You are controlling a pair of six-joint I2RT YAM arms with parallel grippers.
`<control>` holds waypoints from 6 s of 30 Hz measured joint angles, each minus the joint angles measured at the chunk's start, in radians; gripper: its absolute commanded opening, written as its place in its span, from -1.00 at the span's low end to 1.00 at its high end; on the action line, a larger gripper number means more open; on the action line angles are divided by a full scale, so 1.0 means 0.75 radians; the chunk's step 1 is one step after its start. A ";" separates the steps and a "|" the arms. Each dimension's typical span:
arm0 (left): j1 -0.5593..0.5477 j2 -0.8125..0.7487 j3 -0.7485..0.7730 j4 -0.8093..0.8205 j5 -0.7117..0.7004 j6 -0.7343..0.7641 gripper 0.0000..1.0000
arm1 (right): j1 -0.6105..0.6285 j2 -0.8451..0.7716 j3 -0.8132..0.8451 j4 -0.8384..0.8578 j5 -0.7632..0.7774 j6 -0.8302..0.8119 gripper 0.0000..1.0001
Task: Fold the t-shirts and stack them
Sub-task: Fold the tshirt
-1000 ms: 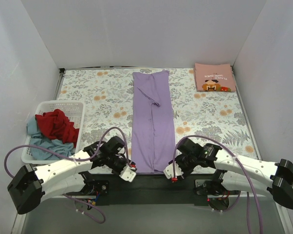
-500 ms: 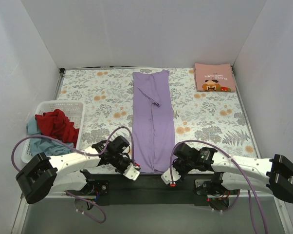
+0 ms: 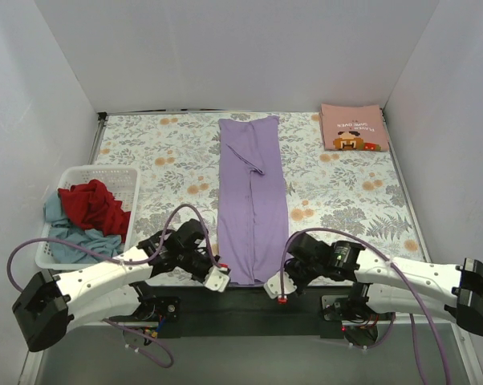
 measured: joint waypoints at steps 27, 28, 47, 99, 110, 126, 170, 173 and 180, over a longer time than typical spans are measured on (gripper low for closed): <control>0.695 0.894 0.775 0.523 0.197 -0.449 -1.00 | -0.887 0.797 0.909 0.046 -0.317 -0.036 -0.97; 0.705 0.934 0.800 0.545 0.191 -0.453 -1.00 | -0.899 0.831 0.933 0.056 -0.317 -0.045 -0.97; 0.815 1.288 1.003 0.794 0.106 -0.455 -1.00 | -1.028 1.282 1.277 0.130 -0.338 -0.130 -0.97; 0.691 1.230 0.604 0.823 0.267 -2.309 0.63 | -1.101 1.390 0.948 0.207 -0.983 1.470 0.80; 0.842 0.974 0.500 0.600 0.274 -2.030 0.80 | -1.203 1.162 0.898 -0.050 -0.848 1.066 0.96; 0.573 0.591 0.361 0.384 -0.051 -0.476 -0.30 | -0.808 0.752 0.623 0.130 -0.181 0.193 0.38; 0.514 0.334 0.602 -0.094 -0.080 -0.159 -1.00 | -0.696 0.514 0.814 -0.263 -0.101 0.180 -0.97; 0.508 0.181 0.628 -0.254 -0.002 -0.192 -1.00 | -0.580 0.379 0.845 -0.435 -0.122 0.225 -0.97; 0.520 0.064 0.771 -0.339 0.031 -0.339 -1.00 | -0.558 0.385 1.144 -0.581 -0.138 0.253 -0.97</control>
